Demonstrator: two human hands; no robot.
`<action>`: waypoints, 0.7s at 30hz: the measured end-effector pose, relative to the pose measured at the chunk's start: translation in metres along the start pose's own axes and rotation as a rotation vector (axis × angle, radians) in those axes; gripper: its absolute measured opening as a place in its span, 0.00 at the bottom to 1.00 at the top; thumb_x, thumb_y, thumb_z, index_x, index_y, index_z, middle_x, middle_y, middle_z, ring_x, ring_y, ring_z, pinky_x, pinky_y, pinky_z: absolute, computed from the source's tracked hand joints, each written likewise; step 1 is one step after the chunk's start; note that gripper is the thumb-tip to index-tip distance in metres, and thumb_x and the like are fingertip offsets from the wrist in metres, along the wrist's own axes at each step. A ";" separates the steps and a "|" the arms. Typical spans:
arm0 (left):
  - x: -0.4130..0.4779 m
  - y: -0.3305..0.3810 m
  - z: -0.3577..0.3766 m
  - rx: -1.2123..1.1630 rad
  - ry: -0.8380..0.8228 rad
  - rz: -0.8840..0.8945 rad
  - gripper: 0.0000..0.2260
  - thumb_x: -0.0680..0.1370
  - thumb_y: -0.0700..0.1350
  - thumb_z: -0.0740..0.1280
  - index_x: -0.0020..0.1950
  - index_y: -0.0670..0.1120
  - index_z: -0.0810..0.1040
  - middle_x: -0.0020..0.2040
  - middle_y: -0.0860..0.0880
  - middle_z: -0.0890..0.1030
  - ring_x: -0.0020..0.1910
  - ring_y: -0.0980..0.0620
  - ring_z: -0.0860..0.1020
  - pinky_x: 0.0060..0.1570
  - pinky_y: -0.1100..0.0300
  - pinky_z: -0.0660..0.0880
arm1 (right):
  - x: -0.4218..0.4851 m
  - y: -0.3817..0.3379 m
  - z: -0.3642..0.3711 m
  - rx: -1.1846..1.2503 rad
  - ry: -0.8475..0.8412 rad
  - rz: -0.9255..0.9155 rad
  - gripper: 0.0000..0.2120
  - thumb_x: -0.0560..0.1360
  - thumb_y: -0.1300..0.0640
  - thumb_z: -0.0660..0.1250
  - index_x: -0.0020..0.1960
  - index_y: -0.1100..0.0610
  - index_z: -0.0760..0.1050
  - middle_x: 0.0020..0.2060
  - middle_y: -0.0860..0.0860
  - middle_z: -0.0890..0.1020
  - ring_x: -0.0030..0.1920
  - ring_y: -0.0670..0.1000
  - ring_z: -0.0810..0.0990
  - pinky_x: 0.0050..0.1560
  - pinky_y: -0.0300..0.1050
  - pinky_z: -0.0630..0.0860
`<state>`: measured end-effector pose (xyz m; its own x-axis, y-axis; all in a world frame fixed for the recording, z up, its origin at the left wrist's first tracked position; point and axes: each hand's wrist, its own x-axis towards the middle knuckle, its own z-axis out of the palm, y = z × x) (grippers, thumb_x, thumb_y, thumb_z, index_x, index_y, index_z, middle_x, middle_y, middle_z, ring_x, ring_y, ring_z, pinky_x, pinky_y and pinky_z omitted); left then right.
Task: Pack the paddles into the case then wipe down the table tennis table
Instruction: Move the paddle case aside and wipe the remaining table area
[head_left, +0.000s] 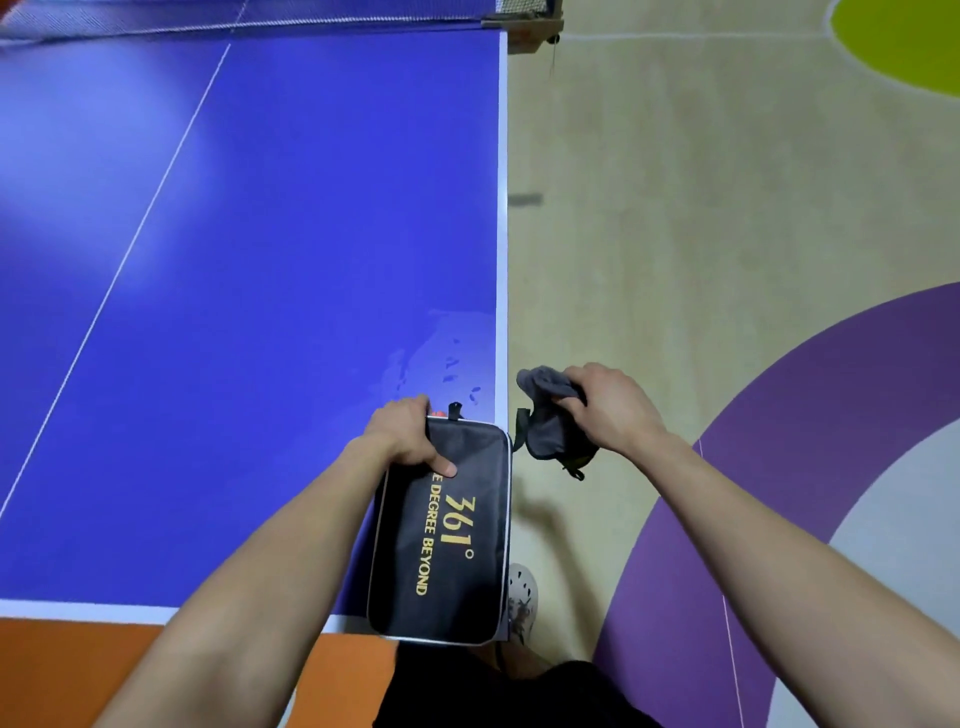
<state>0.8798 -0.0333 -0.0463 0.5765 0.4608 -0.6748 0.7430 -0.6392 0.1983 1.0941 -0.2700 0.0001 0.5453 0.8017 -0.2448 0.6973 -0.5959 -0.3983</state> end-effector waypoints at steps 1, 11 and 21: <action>-0.001 0.000 -0.002 0.019 -0.009 0.000 0.49 0.49 0.72 0.84 0.61 0.51 0.71 0.59 0.51 0.79 0.59 0.46 0.77 0.60 0.49 0.76 | 0.001 -0.002 0.002 0.001 0.005 -0.002 0.08 0.85 0.46 0.65 0.55 0.50 0.77 0.46 0.50 0.76 0.50 0.62 0.80 0.46 0.54 0.72; -0.096 -0.037 -0.056 -0.283 -0.078 0.044 0.27 0.59 0.66 0.86 0.47 0.52 0.83 0.46 0.53 0.87 0.48 0.50 0.85 0.53 0.47 0.84 | 0.056 -0.043 -0.028 -0.011 0.086 -0.127 0.09 0.85 0.51 0.64 0.62 0.50 0.80 0.52 0.52 0.75 0.51 0.61 0.80 0.49 0.54 0.76; -0.192 -0.083 -0.152 0.045 0.709 -0.006 0.25 0.73 0.67 0.76 0.54 0.52 0.70 0.39 0.51 0.80 0.42 0.39 0.77 0.44 0.45 0.76 | 0.033 -0.117 0.044 -0.133 0.185 -0.433 0.15 0.77 0.62 0.70 0.62 0.53 0.81 0.51 0.55 0.75 0.50 0.61 0.78 0.43 0.52 0.73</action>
<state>0.7593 0.0256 0.1747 0.6661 0.7443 -0.0476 0.7409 -0.6531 0.1566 1.0097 -0.1718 -0.0005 0.2576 0.9626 0.0843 0.9251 -0.2205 -0.3091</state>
